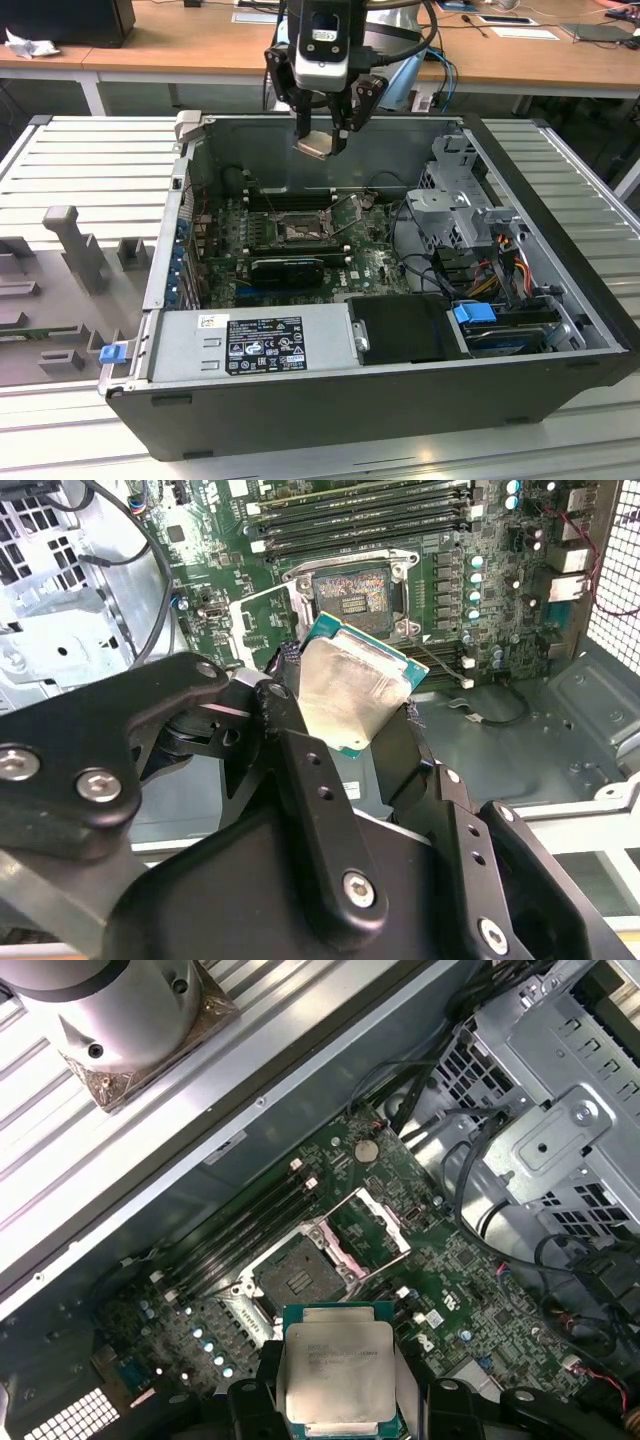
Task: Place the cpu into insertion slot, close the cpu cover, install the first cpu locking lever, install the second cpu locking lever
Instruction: 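Place the cpu into insertion slot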
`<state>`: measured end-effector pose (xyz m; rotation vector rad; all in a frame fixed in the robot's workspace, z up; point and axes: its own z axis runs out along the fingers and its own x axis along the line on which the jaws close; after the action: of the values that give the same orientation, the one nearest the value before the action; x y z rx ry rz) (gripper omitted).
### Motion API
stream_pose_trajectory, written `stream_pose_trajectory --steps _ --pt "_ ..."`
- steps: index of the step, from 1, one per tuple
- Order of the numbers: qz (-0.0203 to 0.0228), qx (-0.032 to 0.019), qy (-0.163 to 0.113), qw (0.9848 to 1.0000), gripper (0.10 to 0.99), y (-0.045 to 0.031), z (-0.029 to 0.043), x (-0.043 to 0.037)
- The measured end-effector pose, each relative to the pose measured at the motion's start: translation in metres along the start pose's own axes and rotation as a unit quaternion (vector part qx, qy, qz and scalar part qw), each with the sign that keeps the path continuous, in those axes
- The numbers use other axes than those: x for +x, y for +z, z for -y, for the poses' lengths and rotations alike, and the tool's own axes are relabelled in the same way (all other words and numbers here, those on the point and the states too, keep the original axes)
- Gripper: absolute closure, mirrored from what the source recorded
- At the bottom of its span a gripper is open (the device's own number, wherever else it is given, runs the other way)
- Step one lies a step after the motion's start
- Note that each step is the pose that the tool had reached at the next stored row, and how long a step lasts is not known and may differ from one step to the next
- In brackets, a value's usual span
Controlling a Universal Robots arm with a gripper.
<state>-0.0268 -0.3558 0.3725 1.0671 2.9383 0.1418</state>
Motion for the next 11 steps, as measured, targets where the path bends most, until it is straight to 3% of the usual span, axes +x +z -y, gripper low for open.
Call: stream_pose_trajectory --steps 11 --pt "0.0028 -0.0006 0.031 0.9995 0.557 0.0003 0.0000 0.0000"
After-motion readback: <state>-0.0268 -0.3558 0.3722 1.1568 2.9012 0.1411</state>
